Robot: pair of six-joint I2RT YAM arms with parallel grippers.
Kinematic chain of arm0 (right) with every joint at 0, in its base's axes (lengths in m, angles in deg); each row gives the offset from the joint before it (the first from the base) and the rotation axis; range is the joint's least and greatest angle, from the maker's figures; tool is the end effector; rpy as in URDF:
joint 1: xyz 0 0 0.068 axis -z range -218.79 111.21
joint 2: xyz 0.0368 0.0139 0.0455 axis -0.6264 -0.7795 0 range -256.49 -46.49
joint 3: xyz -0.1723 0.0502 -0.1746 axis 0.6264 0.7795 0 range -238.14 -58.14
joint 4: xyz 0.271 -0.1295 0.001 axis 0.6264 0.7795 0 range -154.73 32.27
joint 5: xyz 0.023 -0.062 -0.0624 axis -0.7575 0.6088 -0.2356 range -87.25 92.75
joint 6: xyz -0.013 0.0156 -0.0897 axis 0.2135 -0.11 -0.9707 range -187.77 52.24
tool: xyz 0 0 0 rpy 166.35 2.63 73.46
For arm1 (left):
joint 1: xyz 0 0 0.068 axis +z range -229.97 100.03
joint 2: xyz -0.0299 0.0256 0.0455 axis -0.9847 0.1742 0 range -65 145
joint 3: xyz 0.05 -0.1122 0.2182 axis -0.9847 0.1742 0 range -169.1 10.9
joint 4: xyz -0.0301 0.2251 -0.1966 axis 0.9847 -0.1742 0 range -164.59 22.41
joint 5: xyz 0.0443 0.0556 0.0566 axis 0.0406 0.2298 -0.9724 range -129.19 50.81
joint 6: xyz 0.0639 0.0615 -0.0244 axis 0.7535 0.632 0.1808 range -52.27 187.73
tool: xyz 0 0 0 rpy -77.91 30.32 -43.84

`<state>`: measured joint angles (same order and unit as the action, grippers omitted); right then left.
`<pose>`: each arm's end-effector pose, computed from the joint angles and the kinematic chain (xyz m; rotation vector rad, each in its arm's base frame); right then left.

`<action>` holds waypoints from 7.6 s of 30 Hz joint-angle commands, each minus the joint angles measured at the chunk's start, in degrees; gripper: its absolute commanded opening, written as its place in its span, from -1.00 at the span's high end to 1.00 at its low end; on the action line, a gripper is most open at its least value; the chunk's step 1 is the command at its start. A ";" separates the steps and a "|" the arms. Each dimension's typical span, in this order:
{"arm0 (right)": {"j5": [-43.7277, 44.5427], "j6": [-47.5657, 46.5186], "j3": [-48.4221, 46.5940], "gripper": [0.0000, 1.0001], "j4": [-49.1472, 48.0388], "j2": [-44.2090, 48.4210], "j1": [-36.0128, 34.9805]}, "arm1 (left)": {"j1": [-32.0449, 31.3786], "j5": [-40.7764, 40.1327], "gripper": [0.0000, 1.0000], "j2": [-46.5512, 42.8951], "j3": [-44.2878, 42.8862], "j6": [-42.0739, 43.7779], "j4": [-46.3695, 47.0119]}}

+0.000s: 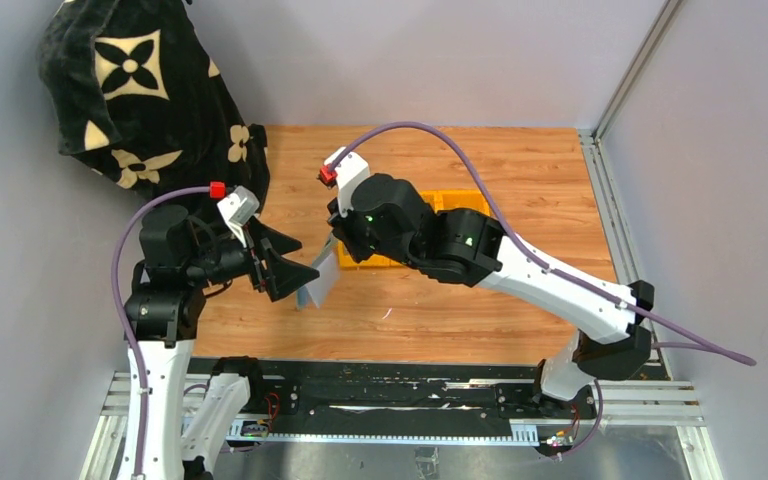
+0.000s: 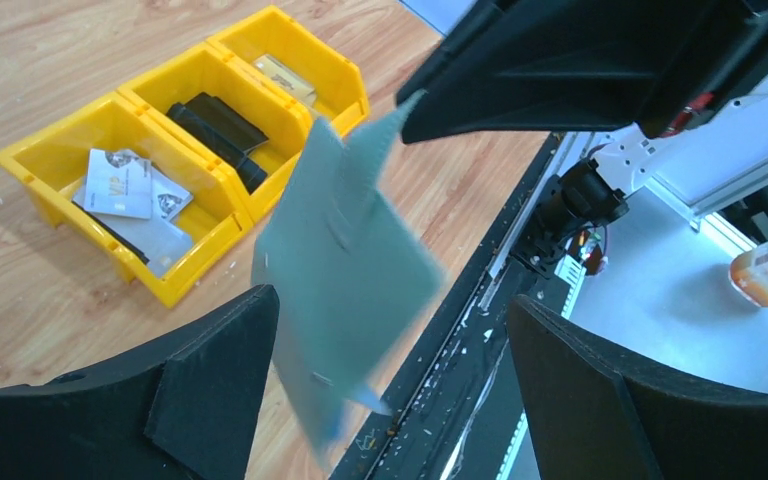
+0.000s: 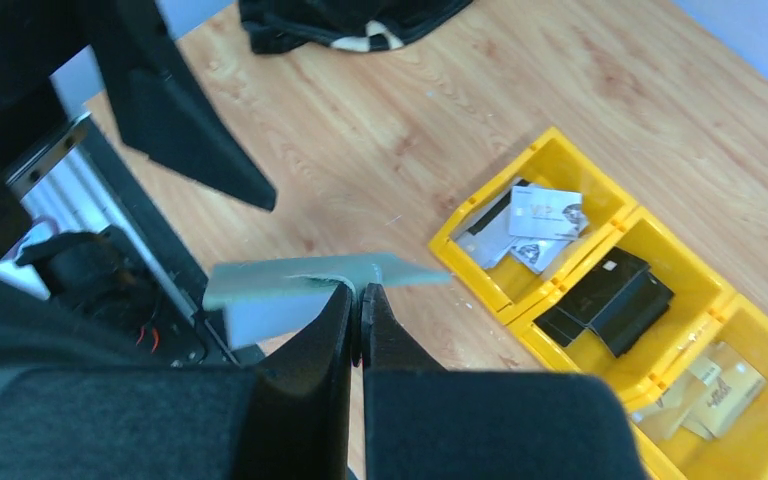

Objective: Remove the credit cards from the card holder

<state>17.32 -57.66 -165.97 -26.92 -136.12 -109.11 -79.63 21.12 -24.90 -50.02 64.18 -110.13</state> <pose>0.1598 0.3852 0.4490 -0.8292 1.7818 0.7004 0.1891 -0.0706 0.3839 0.6300 1.7736 -1.0503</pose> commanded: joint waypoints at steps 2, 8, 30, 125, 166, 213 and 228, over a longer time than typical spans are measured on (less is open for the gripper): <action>13.91 2.93 -6.32 1.00 0.45 -2.37 -4.33 | 0.28 0.86 -0.82 -3.21 1.52 1.25 0.23; 17.00 2.32 -12.36 1.00 0.43 -5.70 -9.09 | 0.28 -1.16 -0.84 -4.08 3.70 4.07 0.10; 19.49 2.68 -14.02 1.00 -1.11 -4.70 -12.99 | 0.28 -10.50 0.30 -7.73 5.24 -6.15 13.84; -47.74 17.15 35.05 -0.24 -50.95 18.29 12.40 | 0.28 12.42 1.00 -2.42 -1.29 -49.81 31.06; -39.92 15.88 38.55 0.50 -53.70 20.73 11.65 | 0.28 12.62 1.00 -0.80 -4.55 -54.91 34.73; -19.90 -4.08 32.64 -0.55 -42.44 22.57 0.72 | 0.28 13.95 1.00 -1.53 -3.42 -54.74 34.32; -32.83 5.46 31.55 0.79 -49.30 22.18 0.85 | 0.28 14.03 0.98 -1.85 -3.52 -52.50 31.63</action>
<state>-12.99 -55.45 -132.01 -75.45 -113.89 -107.80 -79.39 34.61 -26.45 -53.59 10.48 -76.65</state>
